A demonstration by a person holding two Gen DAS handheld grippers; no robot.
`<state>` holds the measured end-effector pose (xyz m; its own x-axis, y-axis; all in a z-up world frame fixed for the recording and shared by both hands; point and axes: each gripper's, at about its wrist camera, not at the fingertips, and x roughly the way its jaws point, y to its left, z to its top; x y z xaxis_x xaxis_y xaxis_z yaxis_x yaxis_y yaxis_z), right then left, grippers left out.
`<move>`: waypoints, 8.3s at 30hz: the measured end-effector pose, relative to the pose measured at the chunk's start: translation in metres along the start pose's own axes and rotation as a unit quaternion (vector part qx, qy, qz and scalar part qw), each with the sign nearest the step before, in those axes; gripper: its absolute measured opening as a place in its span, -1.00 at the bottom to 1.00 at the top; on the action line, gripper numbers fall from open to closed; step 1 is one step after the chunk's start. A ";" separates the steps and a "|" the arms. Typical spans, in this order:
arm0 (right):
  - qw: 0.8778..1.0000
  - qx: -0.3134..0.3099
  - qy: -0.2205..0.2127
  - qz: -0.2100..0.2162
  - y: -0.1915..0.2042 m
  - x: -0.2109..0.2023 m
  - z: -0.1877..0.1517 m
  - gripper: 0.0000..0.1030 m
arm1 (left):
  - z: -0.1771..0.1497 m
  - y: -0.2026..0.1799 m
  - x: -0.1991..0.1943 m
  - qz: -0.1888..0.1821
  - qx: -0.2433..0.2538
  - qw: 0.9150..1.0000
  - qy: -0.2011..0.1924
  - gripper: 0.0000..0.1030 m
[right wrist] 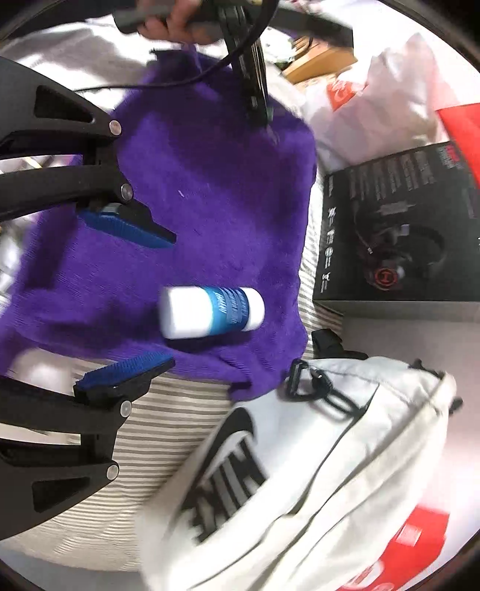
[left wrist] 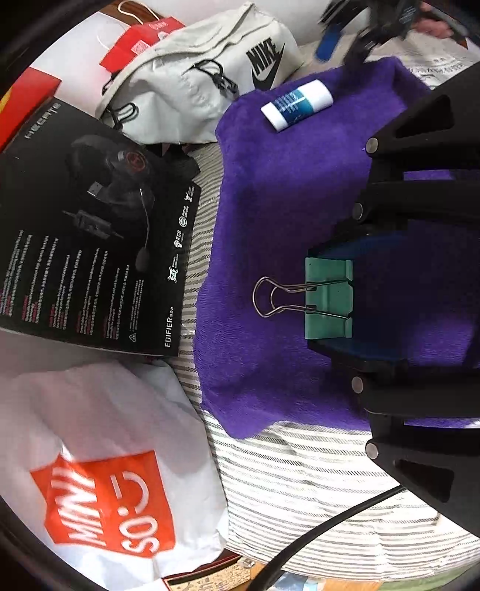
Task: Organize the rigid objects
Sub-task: 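Carry the clip onto the purple towel with the left tool while the right tool sets the jar there, then grasp the black rectangular stick on the newspaper with the left tool, then grasp the pink-lidded jar with the right tool, then carry the pink jar onto the towel with the right tool while the left tool holds the stick, then lower the black stick onto the towel beside the clip and open the left tool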
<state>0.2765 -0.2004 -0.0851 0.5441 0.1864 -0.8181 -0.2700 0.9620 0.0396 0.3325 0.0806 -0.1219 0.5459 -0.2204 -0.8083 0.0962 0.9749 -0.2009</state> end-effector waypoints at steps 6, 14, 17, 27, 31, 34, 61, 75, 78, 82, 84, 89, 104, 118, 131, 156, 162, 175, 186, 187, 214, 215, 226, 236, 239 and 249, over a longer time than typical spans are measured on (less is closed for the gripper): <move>1.000 0.018 -0.013 -0.002 0.001 -0.036 -0.029 0.15 | 0.002 -0.012 0.016 0.044 0.021 0.999 0.017 -0.24; 0.996 0.075 -0.037 0.022 0.001 -0.059 -0.046 0.17 | -0.001 -0.026 0.023 0.086 0.060 0.994 0.024 -0.22; 0.996 0.081 -0.041 0.021 0.001 -0.067 -0.053 0.17 | -0.003 -0.024 0.021 0.082 0.056 0.995 0.033 -0.05; 0.995 0.087 -0.044 0.012 0.004 -0.086 -0.082 0.19 | -0.049 -0.035 -0.031 0.081 0.049 0.995 0.023 0.05; 0.994 0.096 -0.051 0.006 0.001 -0.098 -0.093 0.20 | -0.083 -0.054 -0.070 0.073 0.062 0.995 0.007 0.05; 0.993 0.100 -0.058 0.004 -0.001 -0.106 -0.102 0.24 | -0.112 -0.065 -0.086 0.042 0.054 0.998 0.011 0.05; 0.994 0.090 -0.053 0.026 -0.006 -0.096 -0.133 0.29 | -0.183 -0.089 -0.068 0.078 0.059 0.995 0.013 -0.14; 0.995 0.091 -0.037 0.025 -0.007 -0.081 -0.135 0.29 | -0.188 -0.094 -0.069 0.083 0.083 0.993 -0.003 -0.56; 0.996 0.085 -0.026 0.024 -0.005 -0.072 -0.135 0.29 | -0.195 -0.086 -0.076 0.081 0.080 0.994 -0.006 -0.55; 0.997 0.076 -0.017 0.027 0.002 -0.062 -0.136 0.29 | -0.204 -0.073 -0.082 0.072 0.065 0.995 -0.021 -0.55; 0.997 0.071 -0.017 0.034 0.006 -0.059 -0.137 0.29 | -0.206 -0.073 -0.082 0.073 0.067 0.995 -0.029 -0.55; 0.997 0.043 -0.009 0.061 0.028 -0.055 -0.139 0.29 | -0.210 -0.075 -0.082 0.079 0.073 0.993 -0.046 -0.55; 1.000 0.018 -0.002 0.003 0.057 -0.040 -0.152 0.22 | -0.214 -0.075 -0.083 0.074 0.065 0.993 -0.059 -0.55; 0.999 0.012 -0.018 -0.037 0.054 -0.042 -0.157 -0.25 | -0.214 -0.074 -0.084 0.069 0.062 0.994 -0.059 -0.55; 0.998 0.020 -0.038 -0.049 0.046 -0.041 -0.162 -0.27 | -0.213 -0.074 -0.085 0.069 0.061 0.994 -0.058 -0.55; 0.999 0.025 -0.015 0.018 0.035 -0.051 -0.163 -0.27 | -0.210 -0.067 -0.097 0.050 0.061 0.997 -0.011 -0.59; 0.999 0.023 -0.025 0.026 0.032 -0.064 -0.151 -0.27 | -0.208 -0.062 -0.103 0.029 0.050 0.998 0.002 -0.59; 0.999 0.017 -0.036 0.037 0.028 -0.078 -0.116 -0.27 | -0.176 -0.057 -0.127 0.013 0.047 0.999 -0.015 -0.59; 0.998 0.020 -0.052 0.041 0.017 -0.080 -0.082 -0.27 | -0.140 -0.044 -0.133 0.014 0.041 0.999 -0.031 -0.59; 0.998 0.020 -0.054 0.040 0.016 -0.080 -0.079 -0.27 | -0.137 -0.042 -0.133 0.013 0.041 0.999 -0.033 -0.59; 1.000 0.008 -0.002 0.012 0.005 0.007 -0.020 -0.27 | -0.077 -0.009 -0.086 -0.012 0.017 0.999 -0.029 -0.59; 1.000 0.007 0.001 0.011 0.006 0.011 -0.019 -0.27 | -0.076 -0.008 -0.083 -0.012 0.015 0.999 -0.028 -0.59; 1.000 -0.012 0.020 0.002 0.012 0.042 -0.008 -0.27 | -0.074 -0.002 -0.072 -0.019 0.012 1.000 -0.017 -0.60; 0.999 -0.031 0.022 0.002 0.017 0.047 -0.010 -0.27 | -0.070 0.001 -0.064 -0.017 0.009 1.000 -0.009 -0.60; 0.999 -0.037 0.025 0.002 0.019 0.049 -0.009 -0.25 | -0.068 0.001 -0.060 -0.015 0.008 1.000 -0.006 -0.59; 1.000 -0.012 0.019 -0.009 0.016 0.018 -0.020 0.05 | -0.062 -0.001 -0.047 -0.007 0.006 1.000 0.006 -0.59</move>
<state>0.2656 -0.1856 -0.1107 0.5181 0.1617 -0.8399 -0.2805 0.9598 0.0117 0.2553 0.0879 -0.1176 0.5340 -0.2334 -0.8126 0.1124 0.9722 -0.2054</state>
